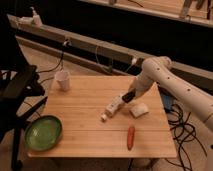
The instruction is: Place the eraser on the white sponge
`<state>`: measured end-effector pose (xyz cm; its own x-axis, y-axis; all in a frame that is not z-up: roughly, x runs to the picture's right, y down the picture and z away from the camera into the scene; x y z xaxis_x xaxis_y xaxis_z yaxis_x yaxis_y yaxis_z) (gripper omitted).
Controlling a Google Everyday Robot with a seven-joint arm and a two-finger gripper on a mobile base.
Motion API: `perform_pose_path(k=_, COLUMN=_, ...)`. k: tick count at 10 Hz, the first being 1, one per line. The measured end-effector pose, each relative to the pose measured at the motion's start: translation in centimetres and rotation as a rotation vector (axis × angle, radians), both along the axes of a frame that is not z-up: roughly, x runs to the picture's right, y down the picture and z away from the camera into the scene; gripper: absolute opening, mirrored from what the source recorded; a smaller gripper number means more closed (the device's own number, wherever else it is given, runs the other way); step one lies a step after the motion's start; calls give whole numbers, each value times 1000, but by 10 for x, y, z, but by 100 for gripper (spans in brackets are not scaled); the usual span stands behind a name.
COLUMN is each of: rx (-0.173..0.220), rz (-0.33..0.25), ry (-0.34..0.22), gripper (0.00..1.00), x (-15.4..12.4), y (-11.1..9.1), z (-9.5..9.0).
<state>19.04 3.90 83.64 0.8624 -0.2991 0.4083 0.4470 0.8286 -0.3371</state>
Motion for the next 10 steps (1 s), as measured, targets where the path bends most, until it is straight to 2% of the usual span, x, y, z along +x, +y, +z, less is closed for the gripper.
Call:
perform_pose_path(k=4, rx=-46, rz=103, ry=51, gripper=49, x=31, y=26, z=1)
perform_pose_path(k=5, rx=-62, rz=137, ry=66, gripper=61, x=46, y=36, z=3)
perform_pose_path(k=7, rx=-81, rz=204, ry=76, gripper=77, x=69, y=51, z=8)
perform_pose_path(k=9, rx=-75, rz=272, ry=74, gripper=76, x=88, y=63, z=16)
perform_pose_path(k=10, rx=-74, rz=266, ry=78, gripper=70, x=86, y=62, z=18)
